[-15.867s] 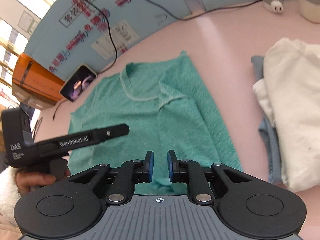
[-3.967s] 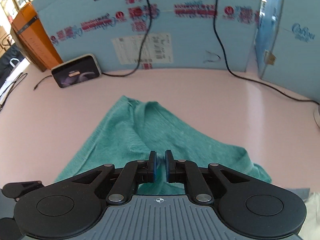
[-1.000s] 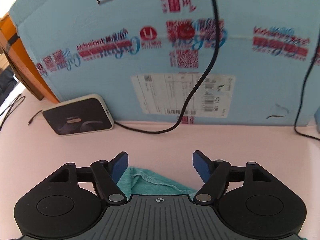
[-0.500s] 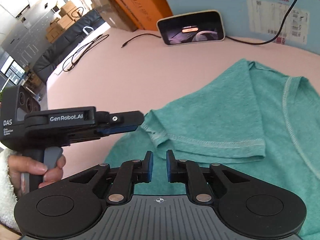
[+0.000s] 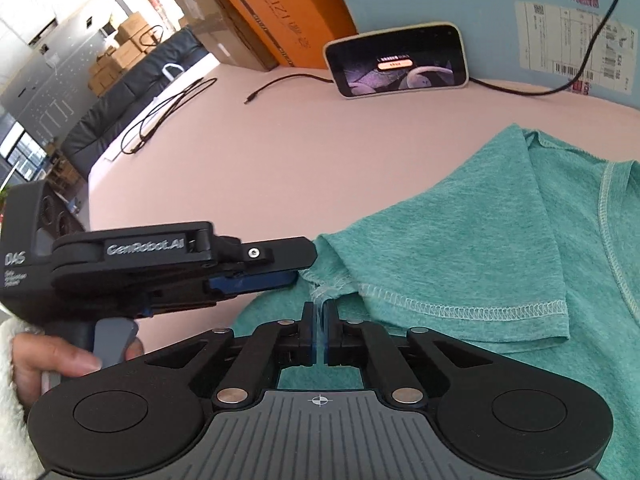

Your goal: Fold clothes

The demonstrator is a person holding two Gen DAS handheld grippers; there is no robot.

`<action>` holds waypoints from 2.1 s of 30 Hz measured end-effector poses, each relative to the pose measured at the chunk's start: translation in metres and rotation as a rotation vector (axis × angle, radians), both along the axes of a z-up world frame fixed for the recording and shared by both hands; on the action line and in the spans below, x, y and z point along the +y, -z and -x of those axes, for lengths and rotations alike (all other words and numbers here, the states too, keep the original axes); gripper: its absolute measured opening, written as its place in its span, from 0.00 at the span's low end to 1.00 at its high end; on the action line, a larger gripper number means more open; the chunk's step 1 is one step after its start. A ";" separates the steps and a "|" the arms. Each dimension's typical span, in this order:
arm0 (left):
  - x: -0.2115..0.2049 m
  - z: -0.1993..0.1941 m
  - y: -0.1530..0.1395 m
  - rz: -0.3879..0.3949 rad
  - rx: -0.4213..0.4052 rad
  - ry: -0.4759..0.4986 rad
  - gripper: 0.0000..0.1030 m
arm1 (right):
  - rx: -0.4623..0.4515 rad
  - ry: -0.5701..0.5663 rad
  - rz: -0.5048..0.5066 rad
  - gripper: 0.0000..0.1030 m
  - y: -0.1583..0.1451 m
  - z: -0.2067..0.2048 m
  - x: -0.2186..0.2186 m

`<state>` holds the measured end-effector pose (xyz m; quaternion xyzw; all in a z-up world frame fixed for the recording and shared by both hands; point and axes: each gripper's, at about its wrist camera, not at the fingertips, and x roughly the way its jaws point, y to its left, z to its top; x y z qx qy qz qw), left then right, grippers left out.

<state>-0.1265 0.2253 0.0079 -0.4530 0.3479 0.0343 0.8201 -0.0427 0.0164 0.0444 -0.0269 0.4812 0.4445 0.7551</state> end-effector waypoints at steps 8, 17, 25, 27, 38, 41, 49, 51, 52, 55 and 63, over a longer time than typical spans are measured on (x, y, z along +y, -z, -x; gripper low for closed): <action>-0.010 0.013 0.001 0.015 -0.002 -0.064 0.34 | 0.030 -0.059 0.067 0.01 0.001 0.012 -0.013; -0.002 0.017 -0.004 -0.028 0.019 -0.071 0.42 | 0.101 0.059 0.060 0.13 0.005 0.007 -0.038; 0.010 0.026 -0.012 -0.094 0.049 -0.089 0.50 | 0.082 0.345 0.033 0.13 -0.014 0.001 -0.119; 0.010 0.022 -0.016 -0.114 0.054 -0.080 0.51 | 0.071 0.434 0.042 0.13 -0.017 0.001 -0.145; -0.047 -0.086 -0.049 -0.325 -0.048 0.252 0.67 | -0.089 0.758 0.131 0.29 -0.041 -0.027 -0.259; -0.073 -0.118 -0.051 -0.391 -0.028 0.325 0.81 | -0.121 0.770 0.143 0.37 -0.044 -0.035 -0.268; -0.106 -0.151 -0.042 -0.508 0.078 0.388 0.85 | -0.126 0.705 0.179 0.40 -0.032 -0.048 -0.265; -0.106 -0.155 -0.038 -0.522 0.103 0.385 0.86 | -0.123 0.697 0.190 0.41 -0.029 -0.052 -0.263; -0.106 -0.158 -0.037 -0.533 0.114 0.385 0.86 | -0.121 0.696 0.197 0.42 -0.027 -0.054 -0.263; -0.106 -0.165 -0.033 -0.569 0.133 0.401 0.87 | -0.117 0.681 0.227 0.47 -0.021 -0.061 -0.259; -0.110 -0.185 -0.030 -0.612 0.148 0.414 0.87 | -0.129 0.607 0.282 0.47 -0.009 -0.080 -0.244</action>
